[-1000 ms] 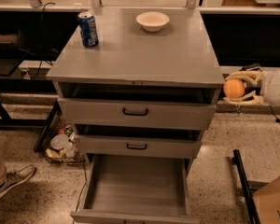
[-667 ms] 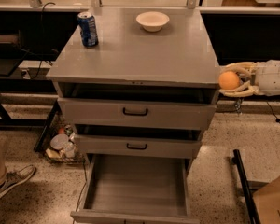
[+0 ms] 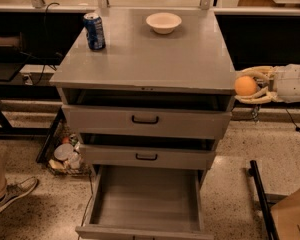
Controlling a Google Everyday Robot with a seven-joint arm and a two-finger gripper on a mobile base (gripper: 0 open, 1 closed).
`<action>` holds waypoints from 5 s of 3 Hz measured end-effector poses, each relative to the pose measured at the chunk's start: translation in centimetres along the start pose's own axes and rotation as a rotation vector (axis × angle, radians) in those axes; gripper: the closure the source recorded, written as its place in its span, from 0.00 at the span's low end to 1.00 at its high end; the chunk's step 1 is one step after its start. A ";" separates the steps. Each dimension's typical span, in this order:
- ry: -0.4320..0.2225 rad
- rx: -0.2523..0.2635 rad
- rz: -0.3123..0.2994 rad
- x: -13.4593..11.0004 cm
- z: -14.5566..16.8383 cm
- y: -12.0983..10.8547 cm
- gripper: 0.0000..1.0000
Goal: Pick orange from bottom drawer and place on counter
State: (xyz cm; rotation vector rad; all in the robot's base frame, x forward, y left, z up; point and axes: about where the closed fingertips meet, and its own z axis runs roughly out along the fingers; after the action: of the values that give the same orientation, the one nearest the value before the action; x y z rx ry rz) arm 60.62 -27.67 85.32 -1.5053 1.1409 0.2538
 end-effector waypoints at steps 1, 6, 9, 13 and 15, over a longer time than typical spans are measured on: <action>0.010 0.038 0.062 -1.5 1.4 -1.7 1.00; 0.014 0.022 0.438 2.0 10.3 -9.2 1.00; -0.050 -0.009 0.465 1.6 14.3 -9.8 1.00; -0.084 -0.078 0.482 1.4 16.1 -9.0 0.00; -0.081 -0.066 0.480 1.4 15.6 -9.2 0.00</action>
Offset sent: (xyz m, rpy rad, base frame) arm 0.0434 0.0485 0.0387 0.1794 0.1929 -0.1843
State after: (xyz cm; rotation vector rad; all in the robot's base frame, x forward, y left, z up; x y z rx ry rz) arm 74.92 -16.45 85.43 -1.2467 1.4280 0.6787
